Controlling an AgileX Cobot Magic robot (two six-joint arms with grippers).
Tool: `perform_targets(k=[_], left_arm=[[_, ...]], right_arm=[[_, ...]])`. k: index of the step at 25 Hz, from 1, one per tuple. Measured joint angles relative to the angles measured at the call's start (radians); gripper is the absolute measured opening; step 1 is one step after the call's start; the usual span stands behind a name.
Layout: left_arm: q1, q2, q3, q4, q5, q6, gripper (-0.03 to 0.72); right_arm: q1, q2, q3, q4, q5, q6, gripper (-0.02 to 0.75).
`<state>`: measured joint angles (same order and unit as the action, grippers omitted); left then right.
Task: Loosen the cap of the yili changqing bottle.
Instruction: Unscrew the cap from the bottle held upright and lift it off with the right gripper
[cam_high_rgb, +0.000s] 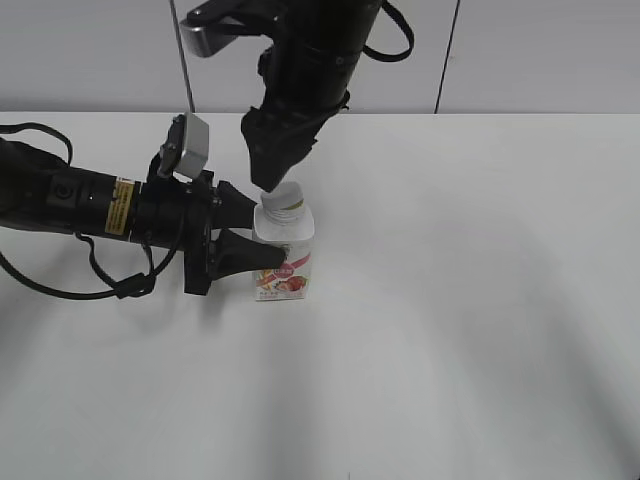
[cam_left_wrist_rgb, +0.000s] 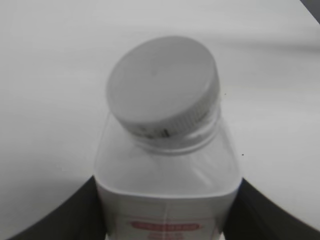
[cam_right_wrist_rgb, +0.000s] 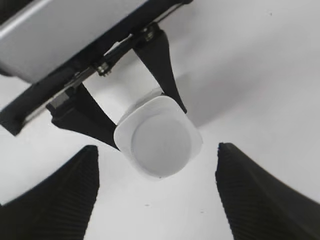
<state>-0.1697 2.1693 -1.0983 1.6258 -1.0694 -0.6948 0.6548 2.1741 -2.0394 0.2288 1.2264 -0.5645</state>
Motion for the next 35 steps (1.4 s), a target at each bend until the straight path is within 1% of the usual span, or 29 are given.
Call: perform_targets(k=[3,5,6,8,10,15,21,35], left_arm=[[0.0,0.0,0.0,0.0,0.0,0.0,0.396],[0.0,0.0,0.0,0.0,0.0,0.0,0.396],[0.0,0.0,0.0,0.0,0.0,0.0,0.396],[0.0,0.0,0.0,0.0,-0.004,0.0,0.396],[0.0,0.0,0.0,0.0,-0.006,0.0,0.396],[0.0,0.0,0.0,0.0,-0.007,0.0,0.396],[0.0,0.0,0.0,0.0,-0.007,0.0,0.396],[0.0,0.0,0.0,0.0,-0.007,0.0,0.396]], right_arm=[[0.0,-0.012,0.0,0.0,0.0,0.293,0.574],[0.0,-0.012,0.0,-0.003,0.0,0.539,0.574],[0.0,-0.012,0.0,-0.003,0.0,0.616,0.574],[0.002,-0.012,0.0,-0.003,0.0,0.685,0.574],[0.005,-0.011,0.0,-0.007,0.0,0.711,0.574],[0.008,0.008,0.0,-0.058,0.0,0.724,0.574],[0.008,0.036,0.0,-0.029,-0.001,0.726,0.577],[0.011,0.081,0.0,-0.039,-0.002,0.727,0.574]])
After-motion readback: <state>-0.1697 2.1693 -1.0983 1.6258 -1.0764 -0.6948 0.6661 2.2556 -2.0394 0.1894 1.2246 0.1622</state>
